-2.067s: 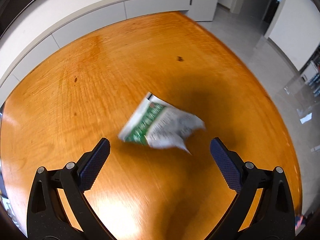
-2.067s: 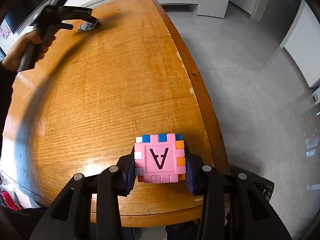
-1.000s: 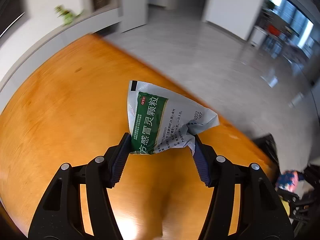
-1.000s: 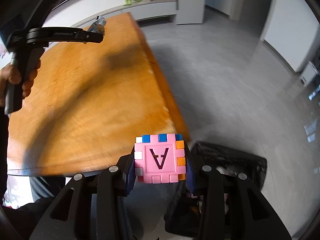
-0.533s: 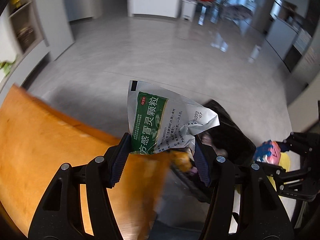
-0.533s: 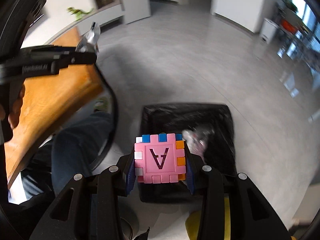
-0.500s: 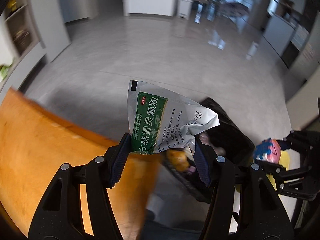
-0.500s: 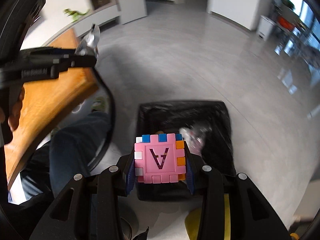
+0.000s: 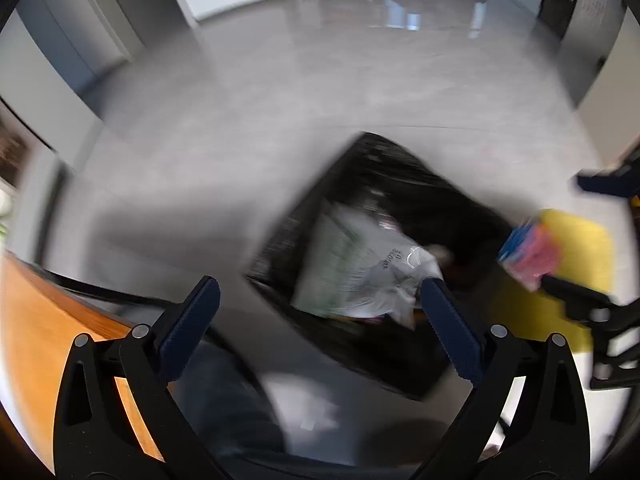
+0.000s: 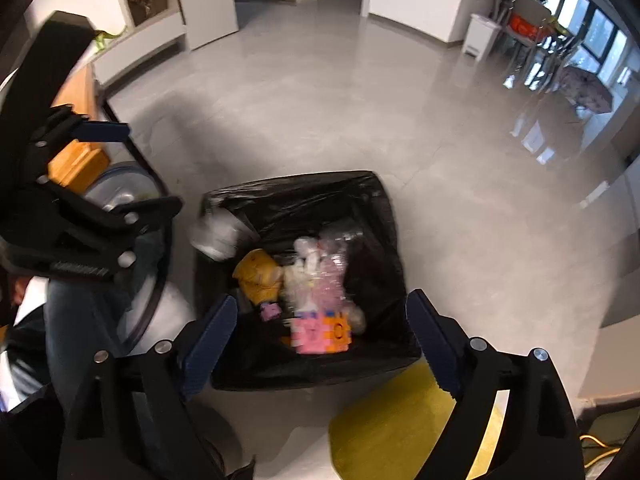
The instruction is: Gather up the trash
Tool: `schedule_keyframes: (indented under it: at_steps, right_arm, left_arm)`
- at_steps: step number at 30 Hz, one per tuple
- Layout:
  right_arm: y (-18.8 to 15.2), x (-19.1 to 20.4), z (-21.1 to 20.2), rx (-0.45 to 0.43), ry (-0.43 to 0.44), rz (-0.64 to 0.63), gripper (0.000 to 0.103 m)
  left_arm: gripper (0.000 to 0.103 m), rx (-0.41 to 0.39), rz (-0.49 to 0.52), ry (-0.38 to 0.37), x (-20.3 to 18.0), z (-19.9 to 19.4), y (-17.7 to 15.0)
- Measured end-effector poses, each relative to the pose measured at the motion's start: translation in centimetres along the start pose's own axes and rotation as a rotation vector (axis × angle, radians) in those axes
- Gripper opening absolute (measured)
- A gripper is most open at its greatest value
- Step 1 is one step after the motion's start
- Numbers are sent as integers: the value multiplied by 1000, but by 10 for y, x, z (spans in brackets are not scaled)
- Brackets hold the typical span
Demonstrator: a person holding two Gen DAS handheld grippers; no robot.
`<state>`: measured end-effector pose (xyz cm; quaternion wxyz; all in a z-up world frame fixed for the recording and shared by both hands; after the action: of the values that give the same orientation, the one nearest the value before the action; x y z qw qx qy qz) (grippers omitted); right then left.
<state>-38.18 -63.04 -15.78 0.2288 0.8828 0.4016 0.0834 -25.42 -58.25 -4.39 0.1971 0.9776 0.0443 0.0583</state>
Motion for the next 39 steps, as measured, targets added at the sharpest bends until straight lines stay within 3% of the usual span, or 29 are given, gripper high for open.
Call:
schedule_keyframes:
  at_steps: [11, 21, 29, 39]
  right_arm:
    - [18, 25, -20, -53, 29, -50, 87]
    - [61, 117, -51, -131, 88, -216, 87]
    - [87, 228, -71, -182, 202, -388, 87]
    - [90, 356, -69, -165, 339, -576, 87]
  left_arm:
    - [97, -34, -79, 2, 29, -20, -8]
    - [97, -95, -203, 45, 87, -65, -56]
    - [97, -153, -414, 147, 174, -115, -128]
    - [97, -158, -693, 265, 259, -160, -254]
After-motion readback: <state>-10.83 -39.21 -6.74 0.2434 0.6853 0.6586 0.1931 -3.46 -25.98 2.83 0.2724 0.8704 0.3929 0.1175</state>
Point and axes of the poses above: each gripper's, at about its wrist camera, not at the fingertips, and z roughly the way its jaws point, x to its left, y to its top, the point moved 7 cm from there along z, roughly the way its jaws point, and after that the axes turned 5 degrees about -y, right-handed, at the moved point
